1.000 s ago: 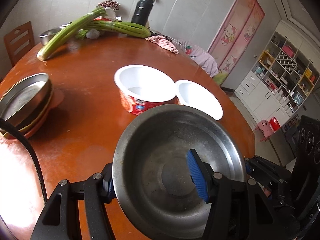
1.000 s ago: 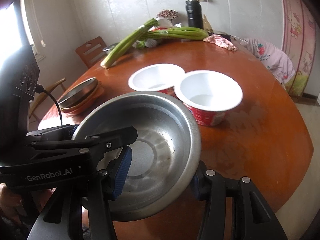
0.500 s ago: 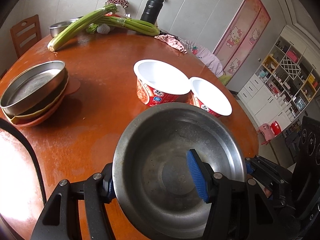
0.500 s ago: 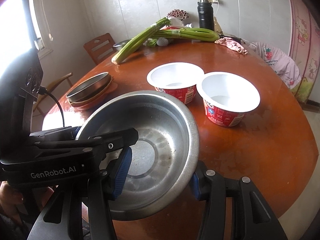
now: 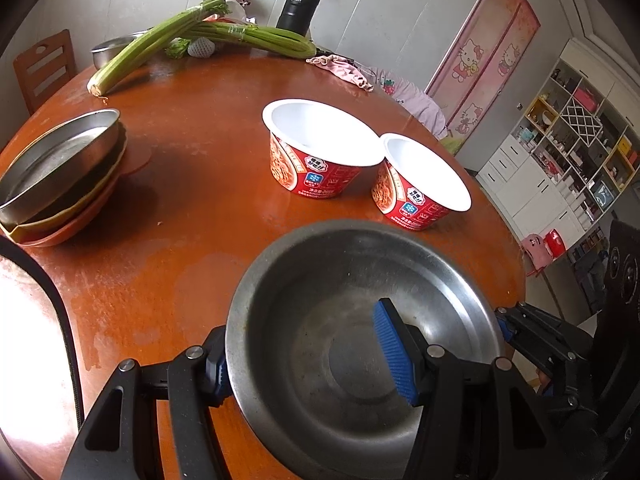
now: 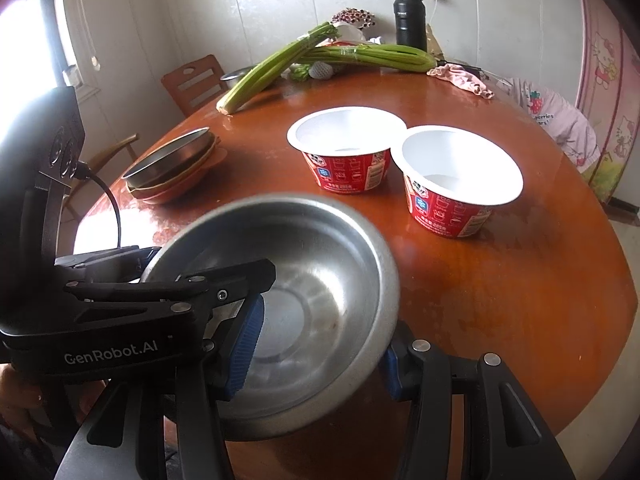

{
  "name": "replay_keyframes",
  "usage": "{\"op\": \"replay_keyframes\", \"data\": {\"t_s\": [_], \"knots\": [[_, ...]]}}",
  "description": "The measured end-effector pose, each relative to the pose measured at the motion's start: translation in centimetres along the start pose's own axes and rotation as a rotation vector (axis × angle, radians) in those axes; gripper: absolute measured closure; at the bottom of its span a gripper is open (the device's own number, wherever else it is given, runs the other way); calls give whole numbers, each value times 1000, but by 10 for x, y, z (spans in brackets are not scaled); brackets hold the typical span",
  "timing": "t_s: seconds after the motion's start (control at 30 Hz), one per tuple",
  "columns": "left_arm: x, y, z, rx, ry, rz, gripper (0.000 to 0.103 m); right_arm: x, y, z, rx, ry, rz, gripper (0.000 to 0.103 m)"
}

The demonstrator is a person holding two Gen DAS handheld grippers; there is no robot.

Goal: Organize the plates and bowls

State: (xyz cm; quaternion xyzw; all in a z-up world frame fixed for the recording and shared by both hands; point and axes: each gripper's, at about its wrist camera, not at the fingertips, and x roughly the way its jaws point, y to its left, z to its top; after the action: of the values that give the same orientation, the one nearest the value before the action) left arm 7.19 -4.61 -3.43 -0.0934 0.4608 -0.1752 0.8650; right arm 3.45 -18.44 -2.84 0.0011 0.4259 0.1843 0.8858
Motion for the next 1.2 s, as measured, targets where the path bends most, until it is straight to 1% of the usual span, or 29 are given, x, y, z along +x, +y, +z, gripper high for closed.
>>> {"op": "replay_keyframes", "data": {"t_s": [0.47, 0.63, 0.93, 1.07, 1.2], "knots": [[11, -3, -1, -1, 18, 1, 43, 4, -8, -4, 6, 8, -7, 49], [10, -2, -1, -4, 18, 1, 43, 4, -11, -4, 21, 8, 10, 49], [6, -2, -1, -11, 4, 11, 42, -1, -9, -3, 3, -12, 6, 49], [3, -2, 0, -11, -2, 11, 42, -3, -10, -3, 7, -20, 0, 48], [-2, -1, -1, -12, -11, 14, 42, -5, -14, -3, 24, -27, -2, 43]]}}
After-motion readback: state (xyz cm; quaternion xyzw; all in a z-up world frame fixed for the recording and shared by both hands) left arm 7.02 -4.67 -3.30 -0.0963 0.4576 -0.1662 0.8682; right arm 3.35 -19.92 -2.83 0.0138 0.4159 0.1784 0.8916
